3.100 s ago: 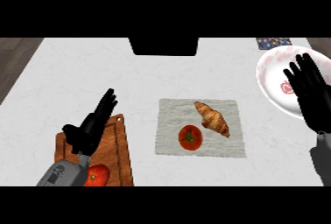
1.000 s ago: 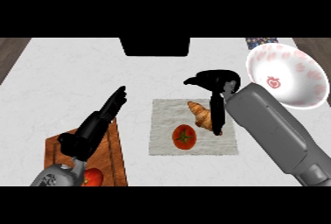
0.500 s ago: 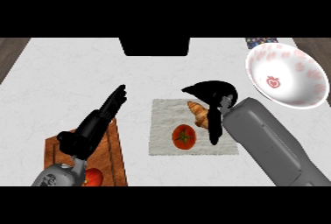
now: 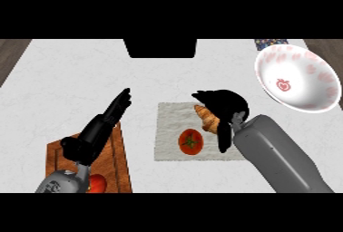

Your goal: Pick the croissant from the placemat and place it in the bowl

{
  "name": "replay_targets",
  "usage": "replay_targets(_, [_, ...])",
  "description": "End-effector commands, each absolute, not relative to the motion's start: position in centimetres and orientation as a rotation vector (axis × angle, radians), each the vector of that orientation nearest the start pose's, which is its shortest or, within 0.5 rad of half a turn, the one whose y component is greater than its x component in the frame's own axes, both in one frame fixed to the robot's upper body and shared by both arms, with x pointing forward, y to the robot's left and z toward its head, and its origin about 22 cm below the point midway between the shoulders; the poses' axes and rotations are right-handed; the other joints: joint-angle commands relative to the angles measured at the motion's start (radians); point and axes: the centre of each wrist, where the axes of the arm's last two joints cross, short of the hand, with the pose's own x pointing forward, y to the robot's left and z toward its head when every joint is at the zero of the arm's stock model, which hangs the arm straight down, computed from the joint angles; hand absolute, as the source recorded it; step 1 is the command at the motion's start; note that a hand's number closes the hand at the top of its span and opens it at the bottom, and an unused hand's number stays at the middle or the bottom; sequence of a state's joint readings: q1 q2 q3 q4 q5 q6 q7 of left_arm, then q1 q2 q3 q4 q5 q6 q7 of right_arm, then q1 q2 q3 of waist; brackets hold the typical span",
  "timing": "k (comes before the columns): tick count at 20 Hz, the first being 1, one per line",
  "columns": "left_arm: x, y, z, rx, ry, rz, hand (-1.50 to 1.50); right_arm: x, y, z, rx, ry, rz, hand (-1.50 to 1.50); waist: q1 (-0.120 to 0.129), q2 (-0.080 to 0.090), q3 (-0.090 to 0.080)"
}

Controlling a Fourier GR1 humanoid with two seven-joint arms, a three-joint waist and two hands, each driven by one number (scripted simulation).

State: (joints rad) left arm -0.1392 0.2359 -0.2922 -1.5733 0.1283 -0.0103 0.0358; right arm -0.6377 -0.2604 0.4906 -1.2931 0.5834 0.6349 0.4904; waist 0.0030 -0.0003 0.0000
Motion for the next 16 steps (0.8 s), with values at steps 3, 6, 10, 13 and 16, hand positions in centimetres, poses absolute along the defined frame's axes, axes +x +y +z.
replay_targets(3, [27.9,19.0,1.9,-0.185,-1.599,-0.379,0.0,35.8,-13.8,8.1,-0.575,-0.946,1.59,-1.5,-0.001,0.002,0.0])
replay_targets(6, [28.0,21.8,3.6,-0.171,-1.597,-0.393,0.0,33.7,-13.5,5.5,-0.591,-0.943,1.59,-1.5,-0.001,0.001,0.0])
replay_targets(10, [25.6,20.5,3.0,-0.164,-1.587,-0.375,0.0,35.3,-13.9,6.0,-0.56,-0.889,1.576,-1.5,0.002,0.0,0.0])
replay_targets(13, [25.8,20.5,1.6,-0.183,-1.594,-0.363,0.0,36.2,-13.3,4.0,-0.561,-0.87,1.593,-1.5,0.004,0.001,0.0])
replay_targets(16, [27.9,20.2,4.5,-0.167,-1.593,-0.392,0.0,35.9,-14.7,3.6,-0.556,-0.878,1.603,-1.5,0.0,0.001,0.0])
